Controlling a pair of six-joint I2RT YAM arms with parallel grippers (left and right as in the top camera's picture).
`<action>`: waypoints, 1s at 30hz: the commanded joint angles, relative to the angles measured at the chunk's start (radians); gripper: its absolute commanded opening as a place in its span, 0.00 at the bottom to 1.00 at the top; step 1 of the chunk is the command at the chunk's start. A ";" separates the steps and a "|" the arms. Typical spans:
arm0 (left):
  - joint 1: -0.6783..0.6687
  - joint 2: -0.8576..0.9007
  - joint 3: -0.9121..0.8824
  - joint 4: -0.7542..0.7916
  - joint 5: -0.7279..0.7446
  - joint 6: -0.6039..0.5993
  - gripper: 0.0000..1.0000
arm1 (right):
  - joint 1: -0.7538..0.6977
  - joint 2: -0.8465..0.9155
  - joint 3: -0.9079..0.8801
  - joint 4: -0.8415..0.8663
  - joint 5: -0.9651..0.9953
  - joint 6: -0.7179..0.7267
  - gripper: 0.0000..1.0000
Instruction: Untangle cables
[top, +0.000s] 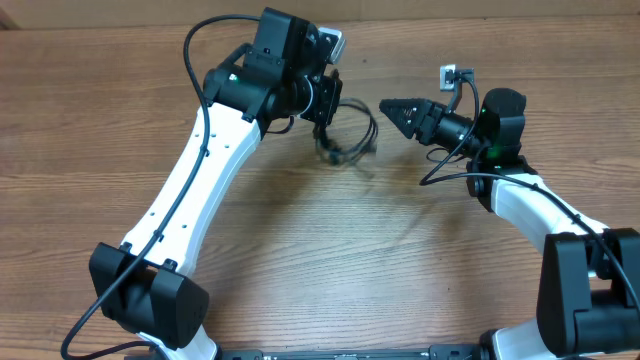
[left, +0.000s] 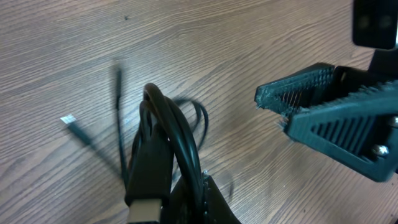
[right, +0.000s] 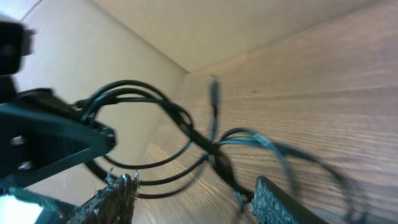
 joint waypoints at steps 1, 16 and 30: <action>0.008 0.006 0.017 0.001 0.091 0.025 0.04 | 0.001 -0.017 0.009 0.084 -0.098 -0.079 0.59; 0.008 0.006 0.017 -0.142 0.498 0.270 0.04 | 0.001 -0.017 0.009 0.096 -0.203 -0.410 0.56; 0.006 0.006 0.017 -0.137 0.513 0.279 0.04 | 0.013 -0.017 0.009 0.100 -0.350 -0.459 0.41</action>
